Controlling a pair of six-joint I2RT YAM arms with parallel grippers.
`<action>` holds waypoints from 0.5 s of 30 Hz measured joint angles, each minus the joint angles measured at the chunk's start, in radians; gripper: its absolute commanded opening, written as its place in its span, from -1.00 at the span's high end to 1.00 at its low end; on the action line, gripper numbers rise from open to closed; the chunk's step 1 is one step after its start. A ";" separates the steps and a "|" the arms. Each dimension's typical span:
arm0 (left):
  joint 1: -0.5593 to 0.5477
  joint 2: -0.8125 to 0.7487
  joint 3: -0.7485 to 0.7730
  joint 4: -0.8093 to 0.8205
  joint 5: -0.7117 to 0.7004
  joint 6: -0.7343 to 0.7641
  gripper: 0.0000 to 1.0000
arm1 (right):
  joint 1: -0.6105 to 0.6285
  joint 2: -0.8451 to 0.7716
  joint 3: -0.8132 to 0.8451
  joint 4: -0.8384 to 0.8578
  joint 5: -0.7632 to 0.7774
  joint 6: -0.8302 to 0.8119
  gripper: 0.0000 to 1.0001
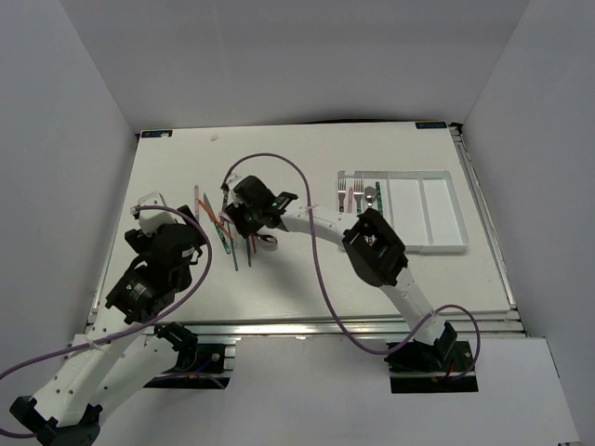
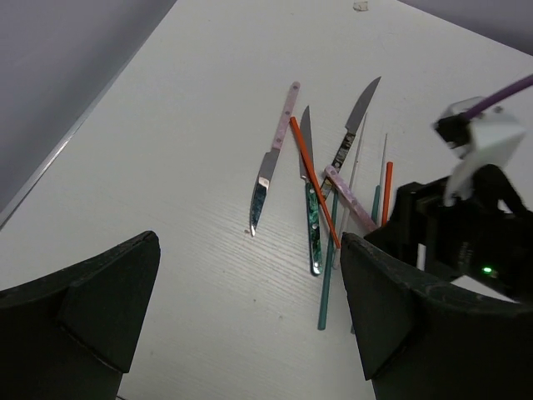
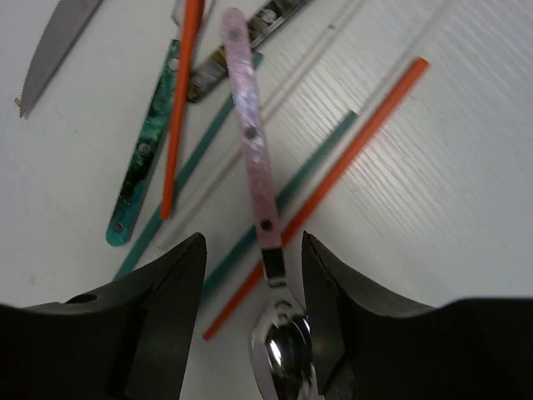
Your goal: Sort the eating utensils into containers
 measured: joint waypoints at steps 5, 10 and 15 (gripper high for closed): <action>0.000 0.002 0.000 0.000 0.001 0.000 -0.96 | 0.047 0.120 0.151 -0.029 0.026 -0.047 -0.04; 0.000 0.001 0.000 0.000 0.003 0.001 -0.96 | 0.042 0.151 0.203 -0.030 0.045 -0.083 -0.04; 0.000 0.000 0.000 0.000 0.008 0.001 -0.96 | 0.030 0.151 0.204 -0.029 0.024 -0.129 -0.02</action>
